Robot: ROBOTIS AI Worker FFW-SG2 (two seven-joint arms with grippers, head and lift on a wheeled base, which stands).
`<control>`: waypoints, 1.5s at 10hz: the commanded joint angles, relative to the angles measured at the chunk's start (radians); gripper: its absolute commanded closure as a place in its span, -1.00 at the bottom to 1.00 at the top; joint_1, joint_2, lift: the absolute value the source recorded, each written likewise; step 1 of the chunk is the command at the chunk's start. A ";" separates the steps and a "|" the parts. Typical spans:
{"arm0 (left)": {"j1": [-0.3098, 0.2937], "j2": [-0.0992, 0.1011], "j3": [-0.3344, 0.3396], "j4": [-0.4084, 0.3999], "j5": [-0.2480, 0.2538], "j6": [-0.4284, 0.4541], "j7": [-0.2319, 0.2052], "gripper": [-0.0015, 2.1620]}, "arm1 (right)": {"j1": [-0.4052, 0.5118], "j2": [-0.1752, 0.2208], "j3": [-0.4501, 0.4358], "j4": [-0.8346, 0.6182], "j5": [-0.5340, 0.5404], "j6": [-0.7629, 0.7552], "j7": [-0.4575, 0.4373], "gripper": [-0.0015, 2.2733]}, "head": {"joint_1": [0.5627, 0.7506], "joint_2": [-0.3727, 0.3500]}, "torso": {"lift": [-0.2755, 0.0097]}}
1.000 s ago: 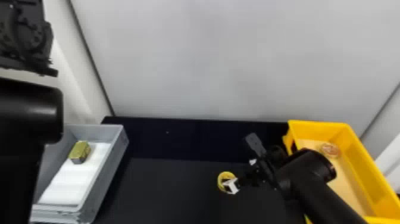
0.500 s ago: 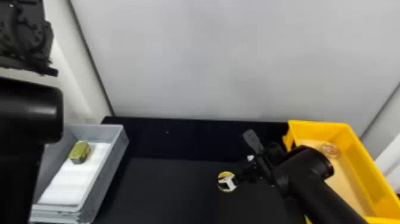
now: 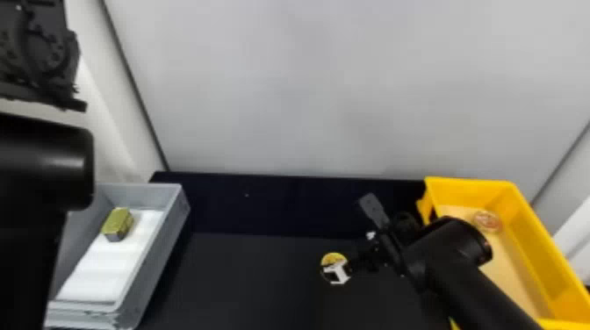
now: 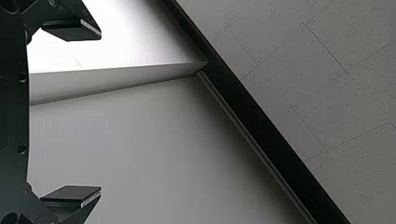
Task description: Pick up the round yellow can and place it in the yellow rectangular box
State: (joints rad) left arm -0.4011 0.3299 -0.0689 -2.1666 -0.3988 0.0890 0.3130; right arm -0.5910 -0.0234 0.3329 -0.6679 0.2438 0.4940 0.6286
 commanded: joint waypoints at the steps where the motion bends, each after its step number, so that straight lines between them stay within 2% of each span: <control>1: -0.002 0.000 -0.003 0.002 0.000 0.000 0.000 -0.89 | -0.003 0.005 0.000 0.004 -0.010 -0.006 -0.002 -0.90 | 0.07 0.18 | 0.86; 13: -0.010 -0.003 -0.011 0.007 0.000 -0.006 0.002 -0.89 | -0.015 0.016 0.006 0.093 -0.017 -0.026 -0.021 -0.89 | 0.07 0.18 | 0.86; 15: -0.010 -0.001 -0.011 0.007 0.000 -0.006 0.002 -0.89 | -0.015 0.016 0.005 0.093 -0.017 -0.037 -0.025 -0.80 | 0.07 0.18 | 0.86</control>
State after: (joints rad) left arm -0.4108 0.3270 -0.0796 -2.1598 -0.3988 0.0823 0.3146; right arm -0.6059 -0.0078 0.3386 -0.5762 0.2271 0.4638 0.6050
